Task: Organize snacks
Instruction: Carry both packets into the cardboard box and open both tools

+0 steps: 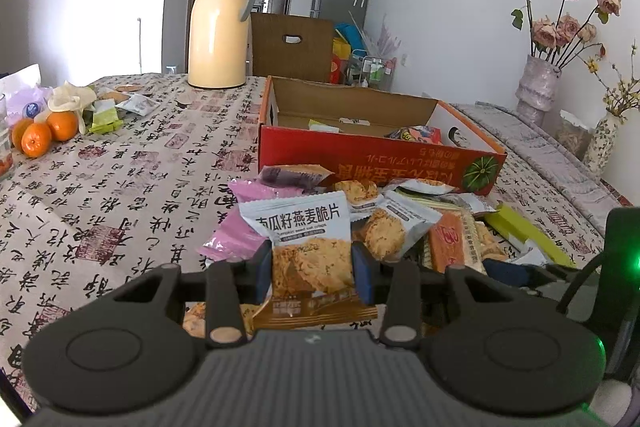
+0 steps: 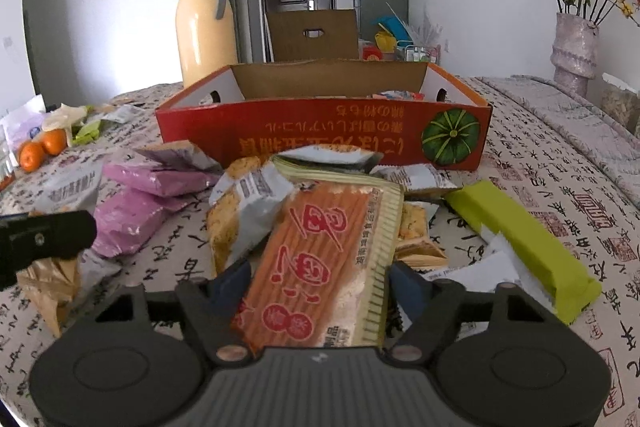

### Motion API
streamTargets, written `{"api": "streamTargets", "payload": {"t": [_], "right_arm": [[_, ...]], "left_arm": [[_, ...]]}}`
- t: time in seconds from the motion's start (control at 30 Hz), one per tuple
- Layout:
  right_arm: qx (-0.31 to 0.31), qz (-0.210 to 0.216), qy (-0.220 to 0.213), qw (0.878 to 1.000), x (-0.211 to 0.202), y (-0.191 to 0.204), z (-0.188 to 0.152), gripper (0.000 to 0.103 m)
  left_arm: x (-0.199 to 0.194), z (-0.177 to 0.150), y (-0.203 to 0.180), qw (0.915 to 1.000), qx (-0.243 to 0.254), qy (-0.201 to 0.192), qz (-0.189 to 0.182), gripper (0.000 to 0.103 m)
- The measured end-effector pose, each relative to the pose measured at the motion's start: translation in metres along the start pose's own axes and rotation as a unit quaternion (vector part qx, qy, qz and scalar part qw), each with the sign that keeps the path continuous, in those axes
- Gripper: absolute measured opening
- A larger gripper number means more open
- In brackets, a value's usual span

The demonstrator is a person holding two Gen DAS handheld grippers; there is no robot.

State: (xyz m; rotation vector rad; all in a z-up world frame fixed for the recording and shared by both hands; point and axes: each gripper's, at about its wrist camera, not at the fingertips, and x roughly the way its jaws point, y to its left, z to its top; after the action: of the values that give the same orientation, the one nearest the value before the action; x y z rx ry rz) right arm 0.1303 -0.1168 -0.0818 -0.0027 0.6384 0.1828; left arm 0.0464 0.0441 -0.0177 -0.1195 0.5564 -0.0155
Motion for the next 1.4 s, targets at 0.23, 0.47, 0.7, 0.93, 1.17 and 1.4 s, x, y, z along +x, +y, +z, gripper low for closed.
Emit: {"api": "streamTargets", "payload": {"t": [0.23, 0.47, 0.7, 0.93, 1.17, 1.4], "right_arm": [[0.013, 0.011, -0.003, 1.000, -0.006, -0.004, -0.002, 0.040], [0.023, 0.018, -0.023, 0.999, -0.022, -0.013, -0.002, 0.034], [0.027, 0.027, -0.049, 0.998, -0.036, -0.021, 0.006, 0.033], [0.030, 0.027, -0.069, 0.997, -0.038, -0.033, 0.023, 0.033], [0.026, 0.026, -0.093, 0.995, -0.029, -0.047, 0.054, 0.033], [0.017, 0.022, -0.118, 0.993, -0.010, -0.058, 0.093, 0.033]], "left_arm": [[0.000, 0.001, 0.001, 1.0000, -0.003, 0.000, -0.006, 0.041], [-0.003, 0.006, -0.002, 0.9999, -0.003, -0.008, -0.006, 0.041], [-0.006, 0.017, -0.008, 0.9998, 0.001, -0.019, -0.004, 0.041], [0.003, 0.038, -0.015, 0.9995, 0.004, -0.030, 0.000, 0.041], [0.020, 0.067, -0.023, 0.9991, 0.008, -0.040, 0.005, 0.041], [0.046, 0.100, -0.035, 0.9985, 0.015, -0.051, 0.011, 0.041]]}}
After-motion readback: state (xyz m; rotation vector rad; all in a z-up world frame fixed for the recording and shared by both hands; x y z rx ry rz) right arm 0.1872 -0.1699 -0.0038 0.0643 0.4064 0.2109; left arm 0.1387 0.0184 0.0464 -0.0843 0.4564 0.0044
